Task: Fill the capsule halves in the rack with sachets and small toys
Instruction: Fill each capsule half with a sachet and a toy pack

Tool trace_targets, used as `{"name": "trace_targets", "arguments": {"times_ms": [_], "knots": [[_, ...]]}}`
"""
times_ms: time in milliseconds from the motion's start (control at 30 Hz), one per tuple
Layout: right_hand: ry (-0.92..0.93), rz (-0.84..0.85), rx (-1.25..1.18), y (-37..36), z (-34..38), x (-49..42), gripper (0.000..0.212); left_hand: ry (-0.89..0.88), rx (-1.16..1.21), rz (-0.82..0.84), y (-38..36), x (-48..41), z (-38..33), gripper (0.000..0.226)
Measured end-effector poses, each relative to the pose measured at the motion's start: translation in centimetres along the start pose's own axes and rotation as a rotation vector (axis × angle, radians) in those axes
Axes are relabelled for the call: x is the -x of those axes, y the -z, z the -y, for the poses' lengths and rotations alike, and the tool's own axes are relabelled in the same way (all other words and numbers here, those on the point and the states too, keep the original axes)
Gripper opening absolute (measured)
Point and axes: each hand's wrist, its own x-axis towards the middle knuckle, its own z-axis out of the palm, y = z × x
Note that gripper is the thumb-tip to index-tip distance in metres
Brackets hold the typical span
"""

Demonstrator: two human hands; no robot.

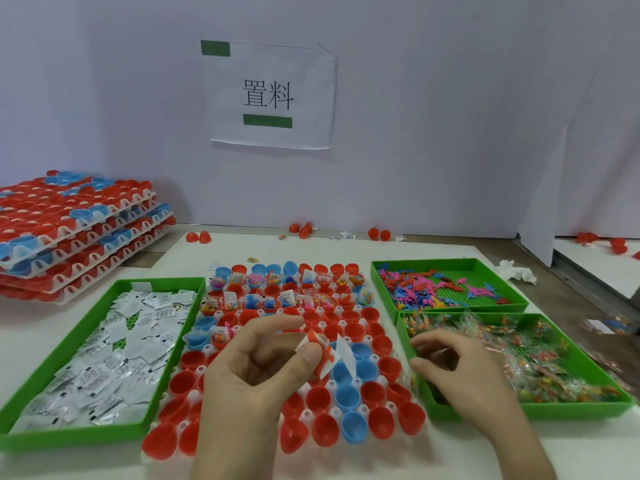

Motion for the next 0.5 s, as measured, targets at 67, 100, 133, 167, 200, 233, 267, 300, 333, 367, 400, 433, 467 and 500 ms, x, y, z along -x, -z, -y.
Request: {"name": "trace_targets", "arguments": {"times_ms": [67,100,133,167,200,233,267,300,333,367,400,433,467,500], "knots": [[0.010,-0.033,-0.014,-0.7,-0.3,-0.4,0.027,0.001,-0.016,-0.009,0.0,0.0,0.3,0.075],[0.007,-0.047,-0.020,-0.9,-0.4,-0.5,0.028,0.007,-0.024,-0.009,0.0,0.0,0.3,0.075],[0.000,-0.060,-0.025,-1.1,-0.5,-0.7,0.028,0.010,-0.033,-0.008,0.0,0.0,0.3,0.074],[-0.002,-0.074,-0.027,-1.1,-0.5,-0.8,0.028,0.009,-0.038,-0.008,0.1,0.0,0.3,0.074],[-0.001,-0.089,-0.026,-1.1,-0.5,-0.8,0.028,0.007,-0.045,-0.009,0.2,0.0,0.2,0.073],[0.003,-0.112,-0.029,-0.9,-0.4,-0.8,0.028,0.008,-0.054,-0.015,0.3,0.0,0.2,0.072],[0.012,-0.144,-0.039,-0.6,-0.3,-0.7,0.029,0.011,-0.066,-0.022,0.4,0.0,0.3,0.068],[0.020,-0.177,-0.049,-0.3,-0.2,-0.6,0.030,0.018,-0.074,-0.029,0.5,-0.1,0.3,0.058],[0.023,-0.197,-0.042,0.0,-0.3,-0.5,0.031,0.023,-0.077,-0.036,0.6,-0.1,0.4,0.047],[0.016,-0.196,-0.013,0.3,-0.3,-0.4,0.032,0.026,-0.081,-0.042,0.7,-0.2,0.4,0.041],[0.001,-0.172,0.023,0.5,-0.4,-0.4,0.033,0.027,-0.084,-0.045,0.7,-0.2,0.5,0.039],[-0.017,-0.139,0.049,0.6,-0.5,-0.3,0.034,0.026,-0.084,-0.047,0.8,-0.2,0.5,0.039],[-0.034,-0.111,0.057,0.6,-0.7,-0.3,0.034,0.024,-0.084,-0.045,0.8,-0.2,0.6,0.038],[-0.046,-0.097,0.056,0.6,-0.7,-0.4,0.033,0.025,-0.083,-0.039,0.7,-0.2,0.5,0.038]]}}
